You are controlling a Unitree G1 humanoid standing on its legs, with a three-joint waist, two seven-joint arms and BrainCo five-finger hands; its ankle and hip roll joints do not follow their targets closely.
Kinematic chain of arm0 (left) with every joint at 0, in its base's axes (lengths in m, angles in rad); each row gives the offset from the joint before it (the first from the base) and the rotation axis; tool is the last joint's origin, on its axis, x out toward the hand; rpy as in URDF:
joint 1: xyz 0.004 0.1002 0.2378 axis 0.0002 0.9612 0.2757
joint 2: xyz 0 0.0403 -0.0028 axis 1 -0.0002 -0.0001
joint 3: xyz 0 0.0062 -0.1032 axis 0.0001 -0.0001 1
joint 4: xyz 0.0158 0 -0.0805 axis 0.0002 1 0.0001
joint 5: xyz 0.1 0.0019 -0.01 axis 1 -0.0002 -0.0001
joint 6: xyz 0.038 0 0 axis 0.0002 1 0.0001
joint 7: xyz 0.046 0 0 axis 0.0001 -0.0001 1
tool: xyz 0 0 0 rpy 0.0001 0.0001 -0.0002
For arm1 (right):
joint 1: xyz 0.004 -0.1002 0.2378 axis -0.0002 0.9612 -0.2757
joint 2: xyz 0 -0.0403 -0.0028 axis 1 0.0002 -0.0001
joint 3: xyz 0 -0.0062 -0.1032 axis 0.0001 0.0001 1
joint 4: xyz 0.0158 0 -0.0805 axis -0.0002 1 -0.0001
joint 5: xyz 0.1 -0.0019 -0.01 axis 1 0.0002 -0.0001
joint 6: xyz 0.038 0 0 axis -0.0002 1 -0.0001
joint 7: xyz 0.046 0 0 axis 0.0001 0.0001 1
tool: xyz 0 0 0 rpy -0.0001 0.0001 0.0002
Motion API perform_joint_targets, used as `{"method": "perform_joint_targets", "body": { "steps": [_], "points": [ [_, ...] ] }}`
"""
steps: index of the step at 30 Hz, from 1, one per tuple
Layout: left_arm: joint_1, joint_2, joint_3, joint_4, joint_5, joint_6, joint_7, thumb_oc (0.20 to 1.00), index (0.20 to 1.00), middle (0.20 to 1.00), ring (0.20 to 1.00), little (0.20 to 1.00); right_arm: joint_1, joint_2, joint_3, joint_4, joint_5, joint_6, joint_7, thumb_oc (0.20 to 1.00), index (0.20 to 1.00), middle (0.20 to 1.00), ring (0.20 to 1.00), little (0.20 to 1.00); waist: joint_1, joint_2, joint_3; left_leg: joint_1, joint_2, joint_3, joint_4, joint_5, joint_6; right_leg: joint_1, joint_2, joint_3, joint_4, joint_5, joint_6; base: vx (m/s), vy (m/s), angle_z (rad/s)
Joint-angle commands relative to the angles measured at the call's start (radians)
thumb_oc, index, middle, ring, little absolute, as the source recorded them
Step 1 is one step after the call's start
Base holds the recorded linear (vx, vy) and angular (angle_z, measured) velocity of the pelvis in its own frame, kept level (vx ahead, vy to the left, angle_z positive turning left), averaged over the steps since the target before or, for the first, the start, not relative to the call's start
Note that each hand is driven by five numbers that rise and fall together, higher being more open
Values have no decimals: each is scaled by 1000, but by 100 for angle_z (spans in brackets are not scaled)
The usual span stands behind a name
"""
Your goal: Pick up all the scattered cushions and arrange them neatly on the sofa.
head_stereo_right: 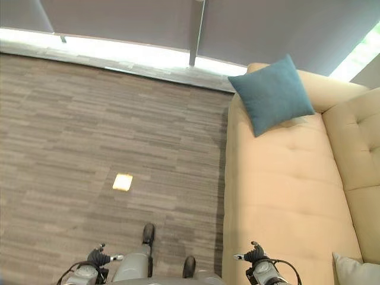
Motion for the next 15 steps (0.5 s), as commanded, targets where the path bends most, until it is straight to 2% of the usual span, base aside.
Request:
{"method": "perform_joint_targets", "body": {
  "steps": [1,4,5,6,7,8,10,12,13,15],
  "points": [
    [-41,19,3,26,19,-9,-8,1000,1000,1000,1000,1000,-30,-25,6,-19,-15,9,-1,1000,1000,1000,1000,1000,11,6,3,-7,-3,-20,92,-140,-19,-101,40,13,206,33,81,244,270,-40],
    [-63,33,-12,12,25,-11,-5,1000,1000,1000,1000,1000,-51,-17,17,-38,-17,7,3,1000,1000,1000,1000,1000,-5,28,23,30,3,-16,78,-155,-3,-200,28,5,372,87,111,127,164,-26],
    [-66,33,-19,12,27,-11,-5,1000,1000,1000,1000,1000,-62,-18,23,-49,-26,7,-1,1000,1000,1000,1000,1000,-11,42,30,69,5,-5,64,-171,0,-236,8,-41,381,99,105,291,162,-10],
    [-68,29,-22,16,27,-11,-7,1000,1000,1000,1000,1000,-69,-20,32,-54,-36,6,-2,1000,1000,1000,1000,1000,-12,49,31,98,0,3,60,-193,4,-255,-2,-97,317,85,85,396,127,-50],
    [-67,25,-19,21,24,-11,-9,1000,1000,1000,1000,1000,-75,-25,34,-58,-42,11,-4,1000,1000,1000,1000,1000,-16,50,39,122,-10,8,61,-212,8,-278,-5,-137,244,100,77,443,46,-80],
    [-69,22,-14,28,20,-13,-12,1000,1000,1000,1000,1000,-79,-32,33,-57,-52,16,-5,1000,1000,1000,1000,1000,-30,54,48,148,-15,3,64,-226,6,-311,-3,-156,194,132,87,456,-15,-77],
    [-72,18,-25,31,40,-18,-15,1000,1000,1000,1000,1000,-59,-35,27,-45,-45,15,-2,1000,1000,1000,1000,1000,-46,47,48,175,-35,-20,82,-259,9,-288,13,-108,135,142,85,406,-85,-17],
    [-70,2,-36,31,46,-16,-23,1000,1000,1000,1000,1000,-37,-32,14,-17,-32,18,-1,1000,1000,1000,1000,1000,-53,45,25,187,-33,-18,119,-292,-13,-251,20,-112,103,142,68,358,-146,75],
    [-75,-9,-49,18,43,-14,-29,1000,1000,1000,1000,1000,-32,-39,4,-12,-12,15,-1,1000,1000,1000,1000,1000,-53,38,28,136,-23,-8,271,-300,-45,-202,27,-106,75,129,47,240,-154,81],
    [-80,-14,-55,18,39,-13,-33,1000,1000,1000,1000,1000,-32,-43,2,-11,-3,14,-2,1000,1000,1000,1000,1000,-48,34,33,98,-12,-6,349,-276,-59,-180,35,-99,64,117,32,148,-110,11]
  ]
}}
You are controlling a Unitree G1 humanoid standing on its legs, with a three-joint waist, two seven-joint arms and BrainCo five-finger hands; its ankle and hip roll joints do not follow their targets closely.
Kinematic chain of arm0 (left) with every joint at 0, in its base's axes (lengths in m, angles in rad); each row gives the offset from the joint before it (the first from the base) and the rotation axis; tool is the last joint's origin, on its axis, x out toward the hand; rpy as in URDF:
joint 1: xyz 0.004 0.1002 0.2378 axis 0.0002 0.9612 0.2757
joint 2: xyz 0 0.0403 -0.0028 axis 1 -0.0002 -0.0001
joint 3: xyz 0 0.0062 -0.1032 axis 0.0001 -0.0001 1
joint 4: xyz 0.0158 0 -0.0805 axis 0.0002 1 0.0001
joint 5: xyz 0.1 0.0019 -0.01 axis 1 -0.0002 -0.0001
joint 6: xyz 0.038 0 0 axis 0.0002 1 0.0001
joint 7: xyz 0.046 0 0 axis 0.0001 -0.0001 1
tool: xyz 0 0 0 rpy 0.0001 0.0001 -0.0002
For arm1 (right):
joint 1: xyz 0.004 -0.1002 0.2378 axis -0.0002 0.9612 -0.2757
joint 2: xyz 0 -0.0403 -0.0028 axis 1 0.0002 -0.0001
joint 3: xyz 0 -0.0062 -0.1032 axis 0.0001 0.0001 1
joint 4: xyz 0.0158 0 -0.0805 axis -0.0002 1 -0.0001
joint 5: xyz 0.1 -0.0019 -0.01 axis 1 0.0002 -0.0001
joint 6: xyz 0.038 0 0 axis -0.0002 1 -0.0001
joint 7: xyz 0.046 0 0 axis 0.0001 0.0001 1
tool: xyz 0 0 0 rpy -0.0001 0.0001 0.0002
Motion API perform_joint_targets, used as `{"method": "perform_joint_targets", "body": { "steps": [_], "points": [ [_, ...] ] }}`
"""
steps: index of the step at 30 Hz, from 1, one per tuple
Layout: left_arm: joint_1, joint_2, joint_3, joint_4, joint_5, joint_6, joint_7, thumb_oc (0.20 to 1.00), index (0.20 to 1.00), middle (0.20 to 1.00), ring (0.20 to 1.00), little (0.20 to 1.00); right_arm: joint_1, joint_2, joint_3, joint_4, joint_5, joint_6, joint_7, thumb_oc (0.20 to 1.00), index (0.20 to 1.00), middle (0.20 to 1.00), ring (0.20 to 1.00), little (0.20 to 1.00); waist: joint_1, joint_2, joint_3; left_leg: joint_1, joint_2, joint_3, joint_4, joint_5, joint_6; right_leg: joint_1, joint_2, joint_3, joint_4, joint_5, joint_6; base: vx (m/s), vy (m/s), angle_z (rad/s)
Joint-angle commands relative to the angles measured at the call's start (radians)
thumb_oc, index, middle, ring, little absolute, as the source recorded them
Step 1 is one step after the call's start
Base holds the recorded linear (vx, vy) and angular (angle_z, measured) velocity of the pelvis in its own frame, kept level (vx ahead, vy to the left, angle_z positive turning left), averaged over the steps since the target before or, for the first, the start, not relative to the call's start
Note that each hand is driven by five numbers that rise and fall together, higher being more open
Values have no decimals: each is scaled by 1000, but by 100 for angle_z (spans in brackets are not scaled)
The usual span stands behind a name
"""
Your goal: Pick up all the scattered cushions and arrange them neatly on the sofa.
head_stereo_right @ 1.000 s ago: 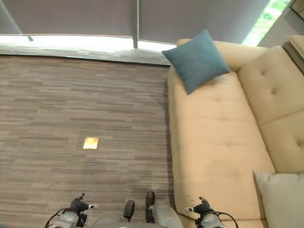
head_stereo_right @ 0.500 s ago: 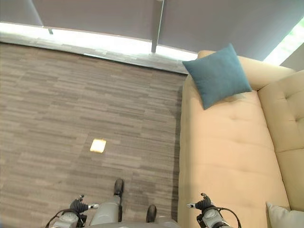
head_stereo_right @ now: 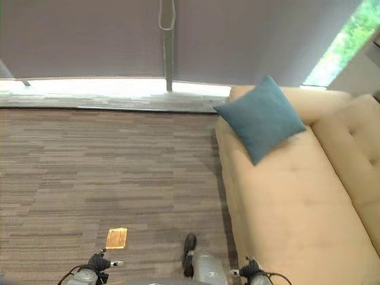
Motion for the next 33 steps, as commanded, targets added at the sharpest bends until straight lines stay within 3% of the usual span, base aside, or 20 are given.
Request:
{"method": "perform_joint_targets", "body": {
  "steps": [1,4,6,8,10,13,15,16,18,21,25,30,32,33],
  "points": [
    [-38,35,-12,-11,28,-13,-10,1000,1000,1000,1000,1000,-60,-33,16,-8,30,-7,-10,1000,1000,1000,1000,1000,1,-36,27,-123,35,-52,-13,10,-12,83,-26,18,19,-98,180,125,-41,-36],
    [-39,28,-16,-8,25,-8,-8,1000,1000,1000,1000,1000,-61,-38,12,-9,41,-9,-16,1000,1000,1000,1000,1000,10,-53,26,-172,45,-50,-87,3,0,116,-27,36,-4,-118,185,177,9,-17],
    [-43,28,-16,-2,12,-8,-8,1000,1000,1000,1000,1000,-66,-38,15,2,42,-6,-23,1000,1000,1000,1000,1000,37,-48,39,-242,42,-127,-200,112,-11,160,-3,72,-25,-141,182,254,81,-9],
    [-45,27,-15,3,-4,-11,-5,1000,1000,1000,1000,1000,-70,-41,19,5,39,-5,-29,1000,1000,1000,1000,1000,53,-42,49,-279,40,-169,-227,157,-19,180,5,94,-19,-155,179,174,103,-32],
    [-35,23,-8,17,-3,-8,-8,1000,1000,1000,1000,1000,-68,-40,16,10,36,-4,-27,1000,1000,1000,1000,1000,59,-36,40,-254,32,-198,-260,149,-15,193,10,118,-12,-167,180,211,166,-69],
    [-13,21,9,27,9,-2,-13,1000,1000,1000,1000,1000,-66,-27,13,9,30,-5,-17,1000,1000,1000,1000,1000,61,-29,6,-211,12,-187,-255,126,12,197,-18,146,53,-181,200,279,263,-71],
    [-21,32,1,15,16,-3,-16,1000,1000,1000,1000,1000,-74,-21,22,0,19,-2,-9,1000,1000,1000,1000,1000,63,-20,10,-188,2,-164,-242,103,42,149,-39,153,189,-165,226,196,283,-61],
    [-34,41,-3,2,15,-2,-13,1000,1000,1000,1000,1000,-87,-20,30,-11,13,0,-10,1000,1000,1000,1000,1000,54,-6,27,-177,2,-158,-232,92,62,89,-50,156,315,-129,242,84,197,-34],
    [-40,44,-9,-4,16,-7,-12,1000,1000,1000,1000,1000,-91,-19,35,-23,9,-4,-11,1000,1000,1000,1000,1000,46,5,35,-160,-3,-158,-229,79,74,44,-59,152,375,-107,245,114,142,-4],
    [-42,42,-11,-5,13,-8,-10,1000,1000,1000,1000,1000,-98,-27,45,-25,-5,-3,-14,1000,1000,1000,1000,1000,39,14,35,-109,-5,-148,-245,46,79,14,-83,75,277,-121,222,204,11,-10],
    [-45,39,-4,13,11,-8,-14,1000,1000,1000,1000,1000,-108,-39,44,-22,-27,7,-17,1000,1000,1000,1000,1000,29,18,44,-56,3,-118,-261,16,68,-42,-121,-56,135,-58,238,220,-84,-66],
    [-40,31,-9,12,17,-13,-16,1000,1000,1000,1000,1000,-71,-36,28,1,4,5,-17,1000,1000,1000,1000,1000,6,-9,18,-15,20,-114,-223,-33,32,24,-71,-8,60,-58,217,237,-208,10],
    [-48,25,-28,4,26,-10,-25,1000,1000,1000,1000,1000,-68,-46,17,9,30,0,-22,1000,1000,1000,1000,1000,2,-22,29,-95,40,-96,-5,6,-7,85,-45,16,13,-75,184,140,-217,14],
    [-50,22,-32,3,24,-9,-25,1000,1000,1000,1000,1000,-67,-47,17,12,36,-1,-22,1000,1000,1000,1000,1000,4,-22,33,-114,42,-98,30,23,-12,101,-38,22,7,-83,175,83,-111,-15]
  ]
}}
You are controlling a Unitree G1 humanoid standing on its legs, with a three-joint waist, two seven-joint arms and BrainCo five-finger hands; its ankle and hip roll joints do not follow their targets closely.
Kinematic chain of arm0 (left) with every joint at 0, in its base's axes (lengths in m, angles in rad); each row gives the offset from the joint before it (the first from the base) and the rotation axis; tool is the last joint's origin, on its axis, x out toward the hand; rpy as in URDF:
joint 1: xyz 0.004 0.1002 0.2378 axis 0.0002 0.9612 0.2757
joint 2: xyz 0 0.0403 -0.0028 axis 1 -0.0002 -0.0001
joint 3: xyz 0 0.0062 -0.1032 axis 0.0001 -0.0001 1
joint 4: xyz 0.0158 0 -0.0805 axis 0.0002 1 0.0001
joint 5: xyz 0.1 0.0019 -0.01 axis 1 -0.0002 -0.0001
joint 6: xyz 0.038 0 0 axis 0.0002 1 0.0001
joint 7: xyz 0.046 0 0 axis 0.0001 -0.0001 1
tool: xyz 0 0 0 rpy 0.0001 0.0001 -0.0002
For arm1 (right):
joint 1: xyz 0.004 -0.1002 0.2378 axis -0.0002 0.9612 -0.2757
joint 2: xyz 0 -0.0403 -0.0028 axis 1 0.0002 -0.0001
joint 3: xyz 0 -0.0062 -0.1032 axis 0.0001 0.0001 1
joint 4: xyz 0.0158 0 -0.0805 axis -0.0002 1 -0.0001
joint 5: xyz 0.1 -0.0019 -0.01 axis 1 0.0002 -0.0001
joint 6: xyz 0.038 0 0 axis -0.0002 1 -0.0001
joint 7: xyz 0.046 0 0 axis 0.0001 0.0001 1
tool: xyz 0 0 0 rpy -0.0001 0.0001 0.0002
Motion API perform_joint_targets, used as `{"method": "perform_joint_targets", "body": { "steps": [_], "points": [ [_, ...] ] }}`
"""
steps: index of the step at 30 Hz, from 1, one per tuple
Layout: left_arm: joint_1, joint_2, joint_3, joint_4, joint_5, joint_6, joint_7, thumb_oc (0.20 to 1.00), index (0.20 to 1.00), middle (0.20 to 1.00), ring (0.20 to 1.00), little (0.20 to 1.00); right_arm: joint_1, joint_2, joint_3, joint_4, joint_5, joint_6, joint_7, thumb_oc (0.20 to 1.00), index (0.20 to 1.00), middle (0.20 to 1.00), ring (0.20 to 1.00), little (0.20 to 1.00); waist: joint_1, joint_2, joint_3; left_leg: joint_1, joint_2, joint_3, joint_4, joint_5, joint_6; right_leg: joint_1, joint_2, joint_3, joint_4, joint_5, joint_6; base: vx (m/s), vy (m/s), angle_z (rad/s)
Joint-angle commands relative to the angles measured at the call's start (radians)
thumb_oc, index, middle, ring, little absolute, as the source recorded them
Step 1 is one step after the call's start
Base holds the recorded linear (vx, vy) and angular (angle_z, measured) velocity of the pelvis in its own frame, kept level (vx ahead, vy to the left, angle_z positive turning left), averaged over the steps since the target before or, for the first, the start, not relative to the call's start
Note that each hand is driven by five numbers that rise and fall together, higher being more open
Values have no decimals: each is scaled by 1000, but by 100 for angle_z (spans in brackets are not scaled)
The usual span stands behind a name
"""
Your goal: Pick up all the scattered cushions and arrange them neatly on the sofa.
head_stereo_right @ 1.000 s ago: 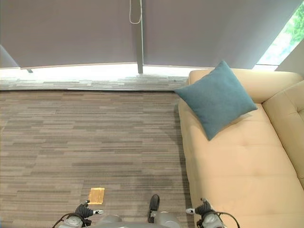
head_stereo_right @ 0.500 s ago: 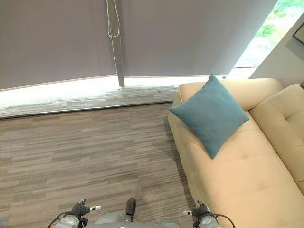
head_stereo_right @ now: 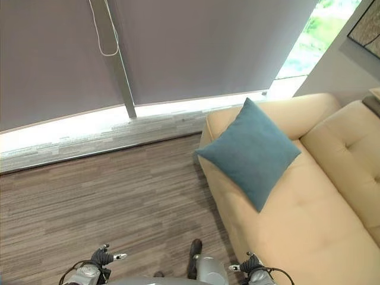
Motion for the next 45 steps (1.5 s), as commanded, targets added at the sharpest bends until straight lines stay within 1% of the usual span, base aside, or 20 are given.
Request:
{"method": "perform_joint_targets", "body": {
  "steps": [1,2,3,4,8,9,11,12,14,15,17,20,22,23,24,29,37,41,44,45],
  "points": [
    [-48,5,-9,-3,25,-9,-16,1000,1000,1000,1000,1000,-48,-48,25,23,43,-7,-14,1000,1000,1000,1000,1000,6,-13,49,-148,11,-46,166,-27,-29,58,-27,59,-5,-20,90,114,-52,-47],
    [-50,1,-15,-5,21,-8,-15,1000,1000,1000,1000,1000,-48,-52,22,27,47,-5,-16,1000,1000,1000,1000,1000,12,-20,54,-189,-2,-61,151,-38,-21,70,-27,74,-12,-27,88,239,-26,-47],
    [-56,-4,-22,1,25,-4,-16,1000,1000,1000,1000,1000,-47,-54,23,31,47,-6,-18,1000,1000,1000,1000,1000,21,-25,56,-228,-5,-77,55,-28,-18,95,-21,88,-28,-42,98,369,26,-56],
    [-61,-4,-27,6,23,-5,-14,1000,1000,1000,1000,1000,-48,-54,22,36,49,-5,-25,1000,1000,1000,1000,1000,34,-15,67,-268,-5,-112,-46,57,-27,120,2,112,-34,-61,95,310,39,-31],
    [-62,-6,-25,9,12,-8,-9,1000,1000,1000,1000,1000,-52,-56,29,41,44,-2,-29,1000,1000,1000,1000,1000,53,-10,73,-311,-28,-160,-55,96,-34,145,18,148,-29,-81,90,168,74,-50],
    [-56,-8,-16,17,14,-5,-12,1000,1000,1000,1000,1000,-50,-52,29,47,38,0,-25,1000,1000,1000,1000,1000,57,-3,61,-273,-27,-170,-101,88,-25,150,24,165,-19,-93,92,261,168,-91],
    [-48,-8,-9,21,19,0,-11,1000,1000,1000,1000,1000,-51,-48,31,48,29,1,-24,1000,1000,1000,1000,1000,58,-2,46,-253,-28,-158,-102,81,-14,149,11,169,11,-101,101,251,198,-90],
    [-46,-2,-3,21,18,-1,-13,1000,1000,1000,1000,1000,-57,-42,37,41,20,1,-23,1000,1000,1000,1000,1000,64,-1,36,-231,-29,-144,-113,70,-1,135,0,176,62,-107,113,200,193,-44],
    [-44,3,4,20,16,-1,-11,1000,1000,1000,1000,1000,-58,-39,39,37,12,2,-19,1000,1000,1000,1000,1000,76,4,33,-217,-31,-123,-112,56,19,110,-23,160,125,-105,133,168,176,-75],
    [-45,10,8,18,13,1,-11,1000,1000,1000,1000,1000,-65,-37,42,30,9,2,-18,1000,1000,1000,1000,1000,70,10,39,-200,-31,-118,-110,46,37,58,-32,164,225,-74,152,126,145,-84],
    [-50,20,8,10,5,-3,-7,1000,1000,1000,1000,1000,-76,-39,45,11,6,-3,-24,1000,1000,1000,1000,1000,59,30,56,-177,-26,-115,-120,41,57,-25,-54,142,342,-25,171,89,120,-33],
    [-51,24,7,10,6,-6,-3,1000,1000,1000,1000,1000,-81,-42,43,3,9,-7,-28,1000,1000,1000,1000,1000,54,37,49,-143,-23,-105,-147,25,55,-27,-87,79,250,-47,155,103,-18,-24],
    [-56,30,12,11,4,-6,-1,1000,1000,1000,1000,1000,-86,-42,44,-1,8,-7,-28,1000,1000,1000,1000,1000,59,39,51,-131,-10,-84,-154,16,48,-30,-120,11,160,-31,151,74,-98,-34],
    [-58,32,18,17,-1,-8,-3,1000,1000,1000,1000,1000,-84,-45,41,4,12,-7,-24,1000,1000,1000,1000,1000,59,32,46,-131,-17,-82,-148,13,44,-2,-121,-1,103,-34,153,90,-122,-35],
    [-53,33,24,21,0,-7,2,1000,1000,1000,1000,1000,-77,-43,39,14,16,-2,-27,1000,1000,1000,1000,1000,58,22,33,-120,-14,-70,-162,14,38,22,-108,7,67,-24,157,95,-125,-36],
    [-49,24,30,18,-7,-8,4,1000,1000,1000,1000,1000,-55,-55,20,28,40,-7,-40,1000,1000,1000,1000,1000,44,22,5,-76,5,-66,-221,33,15,81,-68,23,-16,-16,146,102,-139,-12],
    [-45,22,45,-3,-30,-12,22,1000,1000,1000,1000,1000,-33,-64,-8,35,69,-19,-53,1000,1000,1000,1000,1000,36,27,-10,-25,23,-61,-267,44,-3,153,-40,35,-90,-22,140,67,-56,-5],
    [-59,26,58,-62,-69,-35,55,1000,1000,1000,1000,1000,-38,-71,-33,8,110,-38,-73,1000,1000,1000,1000,1000,34,32,-13,-25,27,-51,-280,52,-9,147,-40,44,-90,-25,145,5,-5,-2],
    [-86,47,58,-181,-101,-66,110,1000,1000,1000,1000,1000,-46,-90,-62,-63,157,-68,-97,1000,1000,1000,1000,1000,24,38,-10,-37,33,-40,-280,54,-18,137,-42,43,-90,-23,152,0,0,0],
    [-89,53,58,-281,-124,-81,134,1000,1000,1000,1000,1000,-48,-100,-74,-110,168,-78,-112,1000,1000,1000,1000,1000,20,41,-7,-46,34,-34,-280,55,-21,128,-44,41,-90,-21,157,0,0,0]
  ]
}}
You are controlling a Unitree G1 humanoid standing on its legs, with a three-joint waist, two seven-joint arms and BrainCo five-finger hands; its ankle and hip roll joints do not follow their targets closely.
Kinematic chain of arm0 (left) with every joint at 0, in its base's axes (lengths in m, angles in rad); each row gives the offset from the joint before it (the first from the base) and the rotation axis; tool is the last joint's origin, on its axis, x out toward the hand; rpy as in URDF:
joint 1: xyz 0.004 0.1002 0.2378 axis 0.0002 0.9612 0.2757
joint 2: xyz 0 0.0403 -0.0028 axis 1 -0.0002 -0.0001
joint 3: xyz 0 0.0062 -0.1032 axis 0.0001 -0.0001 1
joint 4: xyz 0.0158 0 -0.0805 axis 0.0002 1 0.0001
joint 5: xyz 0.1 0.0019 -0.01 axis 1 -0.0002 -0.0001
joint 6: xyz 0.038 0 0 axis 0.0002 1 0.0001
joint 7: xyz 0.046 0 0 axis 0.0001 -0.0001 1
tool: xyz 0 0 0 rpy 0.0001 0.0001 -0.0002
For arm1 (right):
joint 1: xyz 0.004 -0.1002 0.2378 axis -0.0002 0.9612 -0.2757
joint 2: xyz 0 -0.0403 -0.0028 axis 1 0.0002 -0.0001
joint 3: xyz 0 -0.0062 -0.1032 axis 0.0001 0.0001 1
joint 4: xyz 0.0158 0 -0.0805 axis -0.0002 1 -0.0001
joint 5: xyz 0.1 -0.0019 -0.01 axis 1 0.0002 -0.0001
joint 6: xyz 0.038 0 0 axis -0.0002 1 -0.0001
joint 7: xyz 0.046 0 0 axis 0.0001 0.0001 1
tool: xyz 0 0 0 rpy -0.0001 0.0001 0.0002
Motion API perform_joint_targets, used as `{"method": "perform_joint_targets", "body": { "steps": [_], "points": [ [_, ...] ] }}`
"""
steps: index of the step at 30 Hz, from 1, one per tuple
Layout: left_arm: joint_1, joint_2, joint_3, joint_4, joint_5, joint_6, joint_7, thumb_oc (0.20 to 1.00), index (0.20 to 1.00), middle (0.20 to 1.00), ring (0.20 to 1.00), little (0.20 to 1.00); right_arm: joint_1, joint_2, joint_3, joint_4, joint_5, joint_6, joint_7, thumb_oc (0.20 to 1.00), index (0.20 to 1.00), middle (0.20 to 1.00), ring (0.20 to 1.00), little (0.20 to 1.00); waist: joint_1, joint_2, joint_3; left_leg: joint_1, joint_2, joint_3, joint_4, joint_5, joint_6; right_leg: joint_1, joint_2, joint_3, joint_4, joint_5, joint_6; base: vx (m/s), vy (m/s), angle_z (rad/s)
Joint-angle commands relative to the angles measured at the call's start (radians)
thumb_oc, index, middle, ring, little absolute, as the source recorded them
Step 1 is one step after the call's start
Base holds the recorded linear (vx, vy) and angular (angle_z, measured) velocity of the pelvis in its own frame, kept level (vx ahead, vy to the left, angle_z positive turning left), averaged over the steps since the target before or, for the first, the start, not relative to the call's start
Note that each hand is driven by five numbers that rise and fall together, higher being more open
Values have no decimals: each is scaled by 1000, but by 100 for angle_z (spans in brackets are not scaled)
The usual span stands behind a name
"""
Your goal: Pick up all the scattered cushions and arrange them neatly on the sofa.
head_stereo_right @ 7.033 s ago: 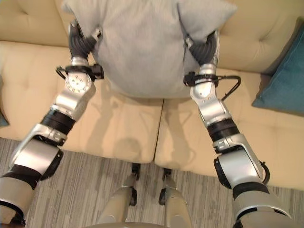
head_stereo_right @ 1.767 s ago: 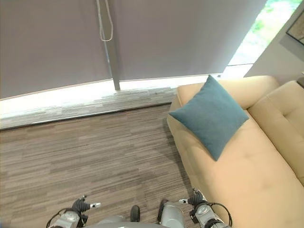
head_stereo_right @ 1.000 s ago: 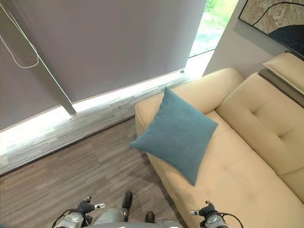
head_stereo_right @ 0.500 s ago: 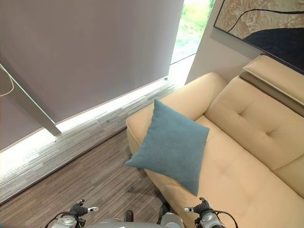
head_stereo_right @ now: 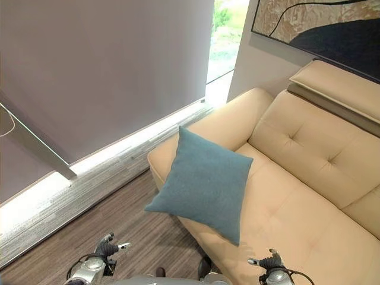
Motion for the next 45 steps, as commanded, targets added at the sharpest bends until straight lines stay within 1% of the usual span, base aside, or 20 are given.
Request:
{"method": "perform_joint_targets", "body": {
  "steps": [1,5,6,10,15,18,22,23,26,27,29,30,31,34,39,45],
  "points": [
    [-59,31,48,-37,-63,-68,68,1000,1000,1000,1000,1000,-61,-2,20,-6,55,-47,-55,1000,1000,1000,1000,1000,-8,-63,-4,-11,-41,-11,-35,-29,-23,61,-68,43,6,-64,116,0,0,0],
    [-37,36,39,-181,-68,-83,84,1000,1000,1000,1000,1000,-56,-15,3,-80,62,-53,-73,1000,1000,1000,1000,1000,-12,-57,-1,-11,-40,-7,-35,-33,-23,63,-71,47,6,-64,121,0,0,0],
    [-23,32,37,-251,-77,-89,88,1000,1000,1000,1000,1000,-52,-17,-12,-119,83,-61,-81,1000,1000,1000,1000,1000,-15,-53,1,-9,-40,-7,-35,-36,-23,64,-73,49,6,-66,122,0,0,0],
    [-15,21,22,-382,-94,-99,93,1000,1000,1000,1000,1000,-50,-19,-33,-230,117,-78,-100,1000,1000,1000,1000,1000,-22,-45,7,-9,-40,-5,-35,-43,-22,64,-76,51,6,-70,124,0,0,0],
    [-34,13,-8,-446,-90,-102,102,1000,1000,1000,1000,1000,-67,-13,-34,-283,142,-85,-118,1000,1000,1000,1000,1000,-27,-37,11,-10,-40,-5,-35,-46,-22,62,-79,53,6,-71,125,0,0,0],
    [-61,8,-42,-490,-93,-103,113,1000,1000,1000,1000,1000,-95,5,-24,-319,184,-93,-130,1000,1000,1000,1000,1000,-31,-27,20,-21,-42,-5,-35,-45,-23,49,-83,56,6,-69,126,-23,6,0],
    [-91,4,-67,-512,-100,-108,120,1000,1000,1000,1000,1000,-125,17,-14,-330,214,-101,-142,1000,1000,1000,1000,1000,-34,-20,37,-45,-43,-7,-35,-39,-23,23,-85,58,6,-64,126,-78,3,0],
    [-121,4,-85,-511,-104,-108,126,1000,1000,1000,1000,1000,-149,22,-6,-329,231,-103,-149,1000,1000,1000,1000,1000,-38,-15,52,-71,-46,-9,-35,-31,-24,-4,-85,61,6,-59,126,-170,8,0],
    [-165,5,-111,-511,-95,-108,137,1000,1000,1000,1000,1000,-183,27,7,-331,248,-103,-164,1000,1000,1000,1000,1000,-42,-6,64,-117,-48,-10,-35,-17,-25,-52,-85,66,6,-48,124,-160,11,3],
    [-215,8,-133,-504,-86,-110,152,1000,1000,1000,1000,1000,-223,33,22,-338,264,-109,-176,1000,1000,1000,1000,1000,-47,-1,74,-168,-46,-10,-35,1,-26,-106,-86,72,6,-30,121,-185,13,4],
    [-231,10,-140,-500,-84,-112,156,1000,1000,1000,1000,1000,-236,35,27,-336,268,-111,-181,1000,1000,1000,1000,1000,-49,0,73,-190,-47,-10,-35,8,-26,-129,-86,74,6,-24,120,-130,6,-1],
    [-265,13,-153,-491,-78,-115,164,1000,1000,1000,1000,1000,-263,41,34,-332,276,-114,-190,1000,1000,1000,1000,1000,-51,2,69,-231,-50,-10,-35,21,-28,-170,-86,76,6,-11,117,-121,9,0],
    [-290,15,-163,-485,-74,-120,171,1000,1000,1000,1000,1000,-276,50,38,-326,286,-119,-194,1000,1000,1000,1000,1000,-53,4,62,-264,-54,-9,-35,31,-28,-205,-87,80,6,-1,114,-144,14,1],
    [-323,19,-181,-472,-60,-123,178,1000,1000,1000,1000,1000,-293,61,45,-308,293,-123,-200,1000,1000,1000,1000,1000,-57,5,37,-311,-59,-7,-35,45,-29,-248,-93,83,6,12,112,-61,18,-1],
    [-322,17,-195,-478,-46,-125,180,1000,1000,1000,1000,1000,-279,71,50,-306,286,-128,-202,1000,1000,1000,1000,1000,-60,2,17,-328,-61,-5,-35,50,-27,-268,-99,86,6,18,111,-9,3,-1],
    [-271,23,-179,-504,-39,-116,169,1000,1000,1000,1000,1000,-233,65,40,-323,261,-124,-192,1000,1000,1000,1000,1000,-60,-7,11,-301,-60,-4,-35,41,-25,-246,-97,88,6,12,111,17,-5,-5]
  ]
}}
